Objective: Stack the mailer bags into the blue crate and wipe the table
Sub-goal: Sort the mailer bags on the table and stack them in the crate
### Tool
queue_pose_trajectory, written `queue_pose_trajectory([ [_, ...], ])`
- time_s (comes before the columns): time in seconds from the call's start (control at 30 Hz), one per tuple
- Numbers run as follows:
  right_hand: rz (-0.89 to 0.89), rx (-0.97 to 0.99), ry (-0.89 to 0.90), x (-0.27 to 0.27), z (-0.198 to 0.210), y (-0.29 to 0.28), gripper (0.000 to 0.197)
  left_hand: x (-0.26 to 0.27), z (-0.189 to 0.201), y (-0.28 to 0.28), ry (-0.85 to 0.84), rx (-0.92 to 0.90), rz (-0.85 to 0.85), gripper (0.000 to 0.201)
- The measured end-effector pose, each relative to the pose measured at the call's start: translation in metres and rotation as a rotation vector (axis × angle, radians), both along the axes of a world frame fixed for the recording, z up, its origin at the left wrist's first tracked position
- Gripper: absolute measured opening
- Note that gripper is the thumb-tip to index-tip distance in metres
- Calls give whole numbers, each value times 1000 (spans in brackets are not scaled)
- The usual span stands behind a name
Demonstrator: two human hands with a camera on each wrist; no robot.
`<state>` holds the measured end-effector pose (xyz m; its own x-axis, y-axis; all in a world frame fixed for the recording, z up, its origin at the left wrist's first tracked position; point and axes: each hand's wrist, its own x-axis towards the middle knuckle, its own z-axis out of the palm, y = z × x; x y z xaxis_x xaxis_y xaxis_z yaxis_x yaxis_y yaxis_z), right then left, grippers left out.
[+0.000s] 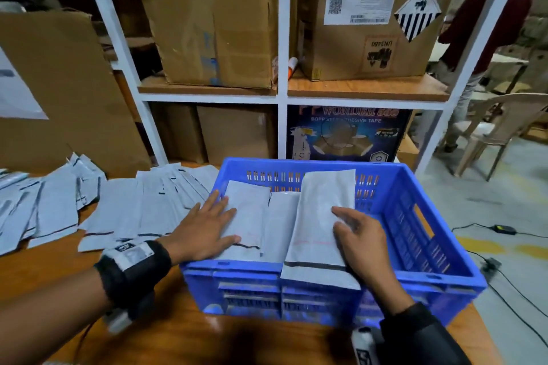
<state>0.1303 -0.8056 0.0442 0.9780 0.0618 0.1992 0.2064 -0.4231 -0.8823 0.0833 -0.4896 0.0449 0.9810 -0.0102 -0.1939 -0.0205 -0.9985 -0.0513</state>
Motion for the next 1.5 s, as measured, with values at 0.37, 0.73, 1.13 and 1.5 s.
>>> queue_pose_trajectory([
  [0.37,228,-332,165,82,79,34,31,4,-16,0,-143,-70,88,78],
  [0.73,659,-726,646,72,48,105,39,2,-13,0,-143,-116,118,70],
  [1.13,770,-1521,213,81,30,133,95,3,-12,-1,-91,8,-81,68],
  [1.5,812,-1450,199,82,11,130,98,6,-13,-2,-34,28,-58,69],
])
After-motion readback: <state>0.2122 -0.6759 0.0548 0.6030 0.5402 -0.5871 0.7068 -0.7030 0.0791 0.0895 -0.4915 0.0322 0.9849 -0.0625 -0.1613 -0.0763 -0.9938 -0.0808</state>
